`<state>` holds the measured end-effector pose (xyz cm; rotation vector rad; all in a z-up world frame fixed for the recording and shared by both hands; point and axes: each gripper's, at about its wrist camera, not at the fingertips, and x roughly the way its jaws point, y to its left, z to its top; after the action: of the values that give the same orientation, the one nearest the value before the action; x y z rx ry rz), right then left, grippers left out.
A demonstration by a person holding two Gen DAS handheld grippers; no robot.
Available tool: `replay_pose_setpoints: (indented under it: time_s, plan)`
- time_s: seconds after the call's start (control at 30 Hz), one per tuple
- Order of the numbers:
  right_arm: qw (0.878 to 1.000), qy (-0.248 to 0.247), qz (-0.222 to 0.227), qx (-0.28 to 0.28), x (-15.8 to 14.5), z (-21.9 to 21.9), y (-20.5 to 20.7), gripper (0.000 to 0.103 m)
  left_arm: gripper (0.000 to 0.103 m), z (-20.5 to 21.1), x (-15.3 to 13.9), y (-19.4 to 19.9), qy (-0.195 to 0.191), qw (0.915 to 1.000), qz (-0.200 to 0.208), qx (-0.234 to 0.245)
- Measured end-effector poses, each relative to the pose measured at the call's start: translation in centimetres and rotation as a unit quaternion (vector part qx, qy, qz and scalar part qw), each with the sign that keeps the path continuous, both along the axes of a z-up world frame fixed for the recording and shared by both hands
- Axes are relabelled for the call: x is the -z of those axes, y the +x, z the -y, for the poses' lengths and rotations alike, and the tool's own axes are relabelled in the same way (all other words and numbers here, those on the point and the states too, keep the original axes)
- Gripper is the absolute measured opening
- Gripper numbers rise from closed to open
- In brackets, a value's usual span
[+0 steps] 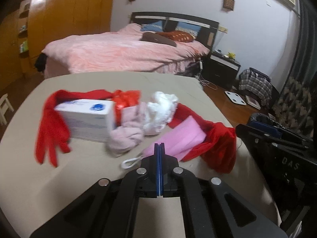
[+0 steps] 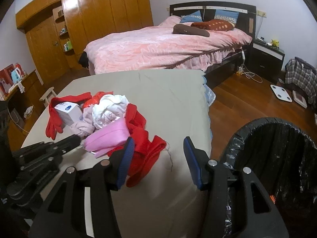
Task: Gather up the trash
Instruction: 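Grasp the pink face mask with the left tool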
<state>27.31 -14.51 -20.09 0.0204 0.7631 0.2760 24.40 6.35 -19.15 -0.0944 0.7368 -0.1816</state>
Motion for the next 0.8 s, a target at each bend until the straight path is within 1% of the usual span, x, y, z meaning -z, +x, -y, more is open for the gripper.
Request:
replay_pose_setpoints:
  time_s: [0.1, 0.2, 0.27, 0.33, 0.4, 0.47, 0.57, 0.67, 0.73, 0.77, 0.8]
  plan:
    - [1.000, -0.002, 0.003, -0.007, -0.1, -0.5, -0.1, 0.051, 0.000, -1.2, -0.2, -1.1, 0.009, 0.9999, 0.000, -0.014]
    - [1.000, 0.000, -0.002, -0.006, 0.2, -0.7, 0.0, 0.051, 0.000, -2.1, 0.1, -1.4, 0.009, 0.9998, -0.008, -0.015]
    - [1.000, 0.000, -0.005, -0.004, 0.4, -0.8, 0.0, 0.051, 0.000, -2.0, 0.3, -1.1, 0.008, 0.9999, -0.010, -0.010]
    - [1.000, -0.003, -0.005, -0.003, 0.4, -0.8, 0.0, 0.051, 0.007, -1.7, 0.4, -0.7, 0.004, 0.9999, -0.010, -0.004]
    - [1.000, -0.003, -0.004, -0.001, 0.3, -0.7, 0.1, 0.051, 0.027, -1.2, 0.5, 0.0, 0.002, 0.9999, -0.012, 0.002]
    - [1.000, -0.003, -0.002, 0.003, 0.2, -0.5, 0.2, 0.051, 0.030, -0.5, 0.5, 0.7, -0.002, 0.9999, -0.010, 0.011]
    - [1.000, -0.001, -0.002, 0.011, 0.0, 0.1, 0.4, 0.051, 0.040, 0.6, 0.9, 2.3, -0.008, 0.9995, -0.015, 0.026]
    - [1.000, 0.007, -0.005, 0.019, 0.1, 0.6, 0.7, 0.051, 0.040, 1.0, 1.7, 3.8, -0.019, 0.9983, -0.039, 0.038]
    - [1.000, 0.009, -0.008, 0.020, 0.2, 0.8, 0.7, 0.051, 0.039, 1.3, 2.3, 4.2, -0.026, 0.9967, -0.057, 0.052]
    - [1.000, 0.009, -0.008, 0.020, 0.3, 0.8, 0.8, 0.051, 0.031, 1.7, 2.6, 4.5, -0.027, 0.9956, -0.066, 0.060]
    - [1.000, 0.008, -0.009, 0.020, 0.3, 0.8, 0.8, 0.051, 0.026, 1.9, 3.0, 4.6, -0.025, 0.9945, -0.075, 0.069]
